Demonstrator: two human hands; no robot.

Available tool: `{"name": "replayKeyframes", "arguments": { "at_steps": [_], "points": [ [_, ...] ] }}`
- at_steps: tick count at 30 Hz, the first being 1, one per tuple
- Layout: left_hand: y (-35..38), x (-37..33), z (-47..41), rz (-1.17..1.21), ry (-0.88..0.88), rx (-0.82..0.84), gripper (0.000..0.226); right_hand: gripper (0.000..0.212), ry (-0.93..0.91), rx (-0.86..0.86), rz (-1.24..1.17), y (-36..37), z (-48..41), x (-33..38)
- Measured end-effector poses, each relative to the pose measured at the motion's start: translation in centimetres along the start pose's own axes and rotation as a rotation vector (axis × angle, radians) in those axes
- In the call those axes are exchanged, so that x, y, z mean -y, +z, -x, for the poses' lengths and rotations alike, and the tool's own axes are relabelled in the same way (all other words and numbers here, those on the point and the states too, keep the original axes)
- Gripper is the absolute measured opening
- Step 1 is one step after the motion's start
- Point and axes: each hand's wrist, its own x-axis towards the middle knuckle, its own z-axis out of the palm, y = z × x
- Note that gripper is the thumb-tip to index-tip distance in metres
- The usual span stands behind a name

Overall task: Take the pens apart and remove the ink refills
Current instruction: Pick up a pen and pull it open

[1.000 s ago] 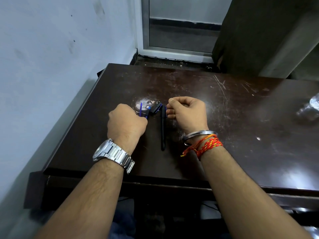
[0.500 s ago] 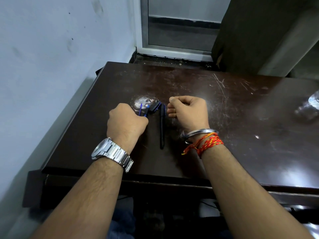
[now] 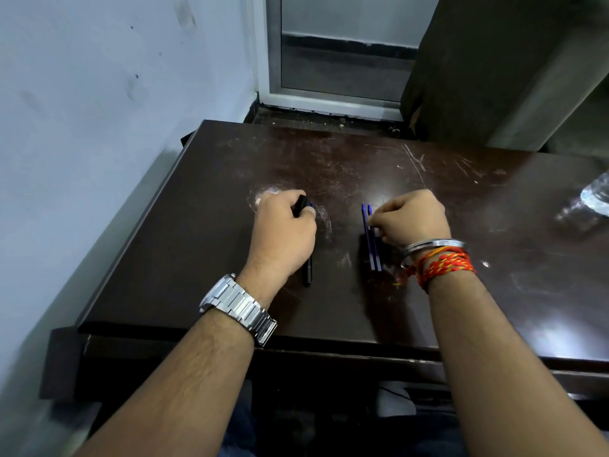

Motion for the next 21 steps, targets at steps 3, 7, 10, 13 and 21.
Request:
{"name": "replayKeyframes", "arguments": {
  "at_steps": [3, 7, 10, 13, 21],
  "points": [
    [-0.1, 0.1, 0.1, 0.015, 0.023, -0.066, 0.034, 0.007, 0.052, 0.024, 0.023, -0.4, 0.1, -0.3],
    [0.1, 0.2, 0.2, 0.015, 0.041, -0.091, 0.034, 0.008, 0.053, 0.06, 0.08, -0.2, 0.1, -0.2],
    [0.5, 0.3, 0.3, 0.032, 0.034, -0.092, 0.032, 0.021, 0.056, 0.033, 0.154, -0.2, 0.0, -0.1],
    [0.7, 0.3, 0.5, 0.049, 0.042, -0.091, 0.028, 0.03, 0.062, 0.037, 0.223, -0.2, 0.1, 0.0],
    [1.0, 0.2, 0.7, 0.049, 0.04, 0.103, 0.015, 0.012, -0.112, -0.242, -0.498, 0.0, 1.4, 2.5]
  ]
}}
